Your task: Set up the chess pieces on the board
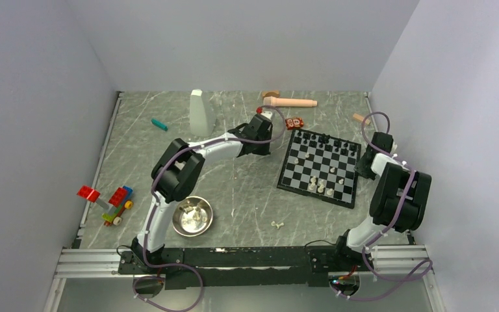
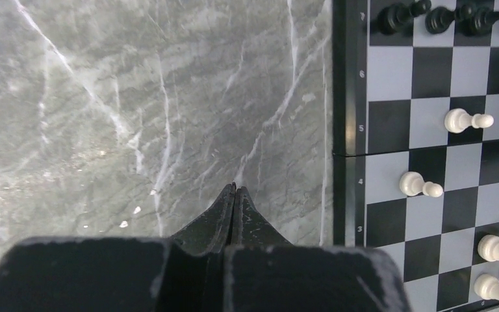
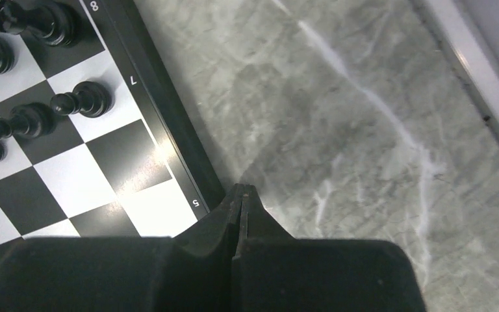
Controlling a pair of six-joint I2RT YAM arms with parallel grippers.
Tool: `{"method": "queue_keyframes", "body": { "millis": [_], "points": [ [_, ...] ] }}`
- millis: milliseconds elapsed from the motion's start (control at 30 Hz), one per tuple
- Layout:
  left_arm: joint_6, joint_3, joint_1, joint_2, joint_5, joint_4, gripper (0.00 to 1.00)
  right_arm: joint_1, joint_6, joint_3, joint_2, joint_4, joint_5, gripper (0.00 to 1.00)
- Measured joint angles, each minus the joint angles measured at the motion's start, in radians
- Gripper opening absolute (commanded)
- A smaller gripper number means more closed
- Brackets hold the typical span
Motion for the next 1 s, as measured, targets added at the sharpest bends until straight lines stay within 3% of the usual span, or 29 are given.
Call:
{"method": "queue_keyframes", "body": {
  "millis": [467,1000],
  "points": [
    [-0.025,-0.042,-0.021,0.032,0.001,0.060,0.00,0.173,-0.035,0.013,0.013,0.008,-0.039,0.00],
    [-0.036,-0.367,-0.016,-0.172,-0.075,0.169,0.00,0.306,-0.054,0.043,0.037,0.002,-0.061,0.00]
  ]
}}
